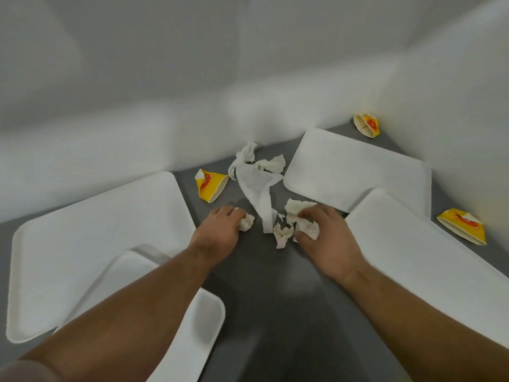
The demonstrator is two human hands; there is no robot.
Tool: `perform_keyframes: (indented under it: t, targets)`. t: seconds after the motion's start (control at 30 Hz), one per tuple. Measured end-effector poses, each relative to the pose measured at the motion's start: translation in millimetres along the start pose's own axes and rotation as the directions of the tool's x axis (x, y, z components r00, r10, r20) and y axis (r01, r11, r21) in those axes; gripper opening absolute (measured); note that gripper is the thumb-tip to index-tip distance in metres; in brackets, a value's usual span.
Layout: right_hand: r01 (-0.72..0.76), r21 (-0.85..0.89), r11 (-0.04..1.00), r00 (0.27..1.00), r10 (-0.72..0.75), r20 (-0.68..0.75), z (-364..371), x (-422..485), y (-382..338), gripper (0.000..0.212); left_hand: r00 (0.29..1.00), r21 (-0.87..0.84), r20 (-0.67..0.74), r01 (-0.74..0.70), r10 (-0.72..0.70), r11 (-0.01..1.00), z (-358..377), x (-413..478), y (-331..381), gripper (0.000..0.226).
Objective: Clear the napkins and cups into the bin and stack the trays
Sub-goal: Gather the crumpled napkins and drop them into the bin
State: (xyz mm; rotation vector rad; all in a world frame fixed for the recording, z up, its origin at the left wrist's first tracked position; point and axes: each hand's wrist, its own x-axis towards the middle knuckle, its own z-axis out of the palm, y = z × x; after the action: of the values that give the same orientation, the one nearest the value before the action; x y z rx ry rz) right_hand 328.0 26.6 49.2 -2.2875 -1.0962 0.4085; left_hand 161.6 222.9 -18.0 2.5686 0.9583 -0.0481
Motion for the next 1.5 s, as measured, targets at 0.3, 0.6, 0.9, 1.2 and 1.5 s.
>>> perform_keyframes:
  t: [0.3,0.6,0.9,1.2,1.5]
  targets:
    - [0.012,-0.443,0.896,0.961,0.112,0.252,61,35,17,0.073,0.985,-0.212,-0.171,-0.009,-0.028,0.977,-17,-27,6,0.014]
    - [0.146,-0.409,0.901,0.988,-0.11,0.11,88,28,33,0.031,0.963,-0.337,-0.207,0.097,-0.175,0.937,-23,-39,8,0.017]
    - [0.164,-0.285,0.944,0.985,-0.139,0.105,77,37,25,0.023,0.957,-0.453,-0.132,0.175,-0.26,0.874,-21,-49,18,0.03]
    - [-0.09,0.09,0.992,0.965,0.109,-0.237,5,23,10,0.034,0.966,-0.542,-0.103,0.146,-0.238,0.828,-19,-47,55,0.03]
    - [-0.279,0.87,0.406,0.784,0.62,-0.038,-92,-41,64,0.034,0.998,-0.851,-0.063,-0.045,-0.016,0.522,-8,-34,178,0.02]
